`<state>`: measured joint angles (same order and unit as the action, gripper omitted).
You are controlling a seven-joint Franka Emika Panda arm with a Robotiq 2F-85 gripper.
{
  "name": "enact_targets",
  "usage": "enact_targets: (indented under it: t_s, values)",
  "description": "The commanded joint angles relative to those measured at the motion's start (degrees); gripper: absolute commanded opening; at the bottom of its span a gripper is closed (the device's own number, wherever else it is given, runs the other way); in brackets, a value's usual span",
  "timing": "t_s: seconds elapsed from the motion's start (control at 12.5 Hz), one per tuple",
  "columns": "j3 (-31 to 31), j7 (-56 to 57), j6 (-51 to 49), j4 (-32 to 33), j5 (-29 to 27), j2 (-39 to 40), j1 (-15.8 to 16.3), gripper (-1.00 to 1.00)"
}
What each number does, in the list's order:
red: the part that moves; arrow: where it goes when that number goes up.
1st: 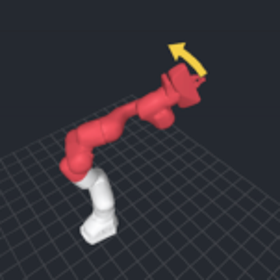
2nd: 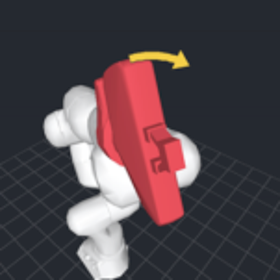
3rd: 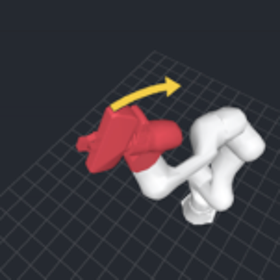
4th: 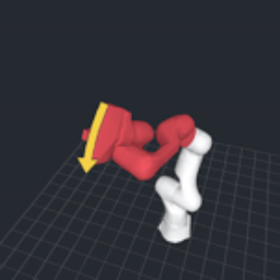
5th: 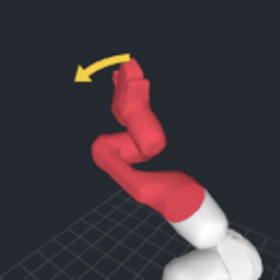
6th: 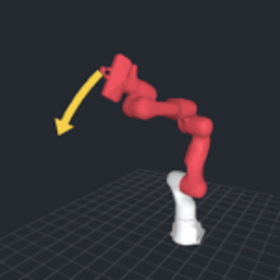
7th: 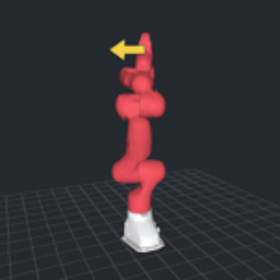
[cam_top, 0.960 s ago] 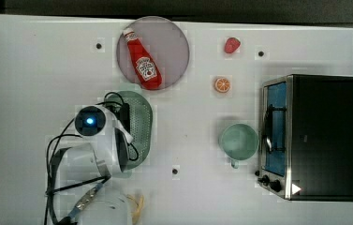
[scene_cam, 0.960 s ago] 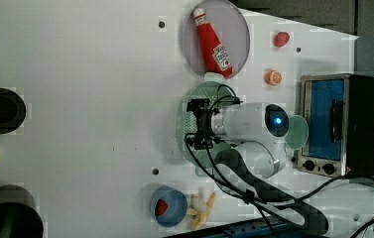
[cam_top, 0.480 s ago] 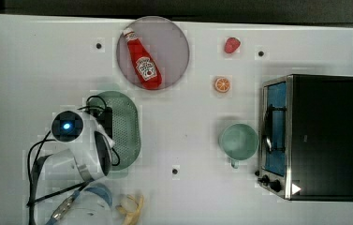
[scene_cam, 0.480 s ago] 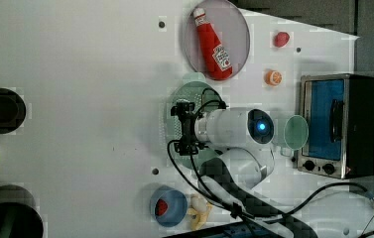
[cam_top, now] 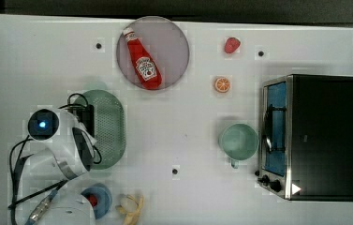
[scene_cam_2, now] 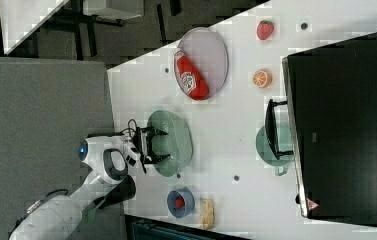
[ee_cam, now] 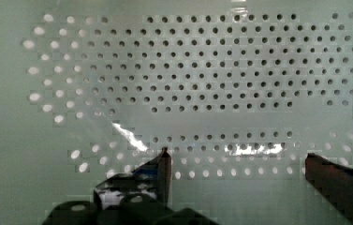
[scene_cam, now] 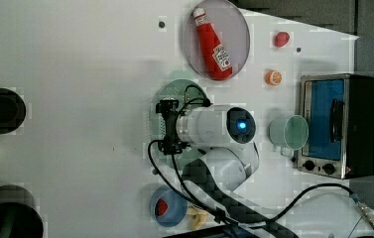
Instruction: Drag strainer right to left.
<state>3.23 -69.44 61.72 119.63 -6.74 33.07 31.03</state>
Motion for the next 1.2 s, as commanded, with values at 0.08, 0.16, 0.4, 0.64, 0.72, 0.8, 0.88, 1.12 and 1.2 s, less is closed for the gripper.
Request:
enact_targets:
  t_s: [0.08,0.16,0.4,0.64,0.72,0.8,0.88,1.12,1.2]
  values:
    - [0.74,-5.04,-1.12,-3.33,0.39,1.59,2.62,1.0]
    - [0.74,-5.63,-1.17,-4.42,0.39,2.19,3.21,1.0]
    - [0.74,-6.35,-1.2,-7.18,0.38,3.9,4.61,1.0]
    - [0.77,-7.32,-1.98,-9.09,0.32,4.95,5.69,1.0]
    - [0.78,-7.29,-2.09,-9.34,0.32,5.18,6.07,1.0]
    - [0.78,-7.3,-1.94,-9.61,0.32,5.27,6.51,1.0]
    - [0.78,-7.46,-2.23,-9.83,0.32,5.27,6.84,1.0]
    - [0.77,-8.26,-2.07,-10.47,0.31,5.46,7.26,1.0]
    - [0.83,-9.56,-2.09,-10.75,0.32,5.62,7.32,1.0]
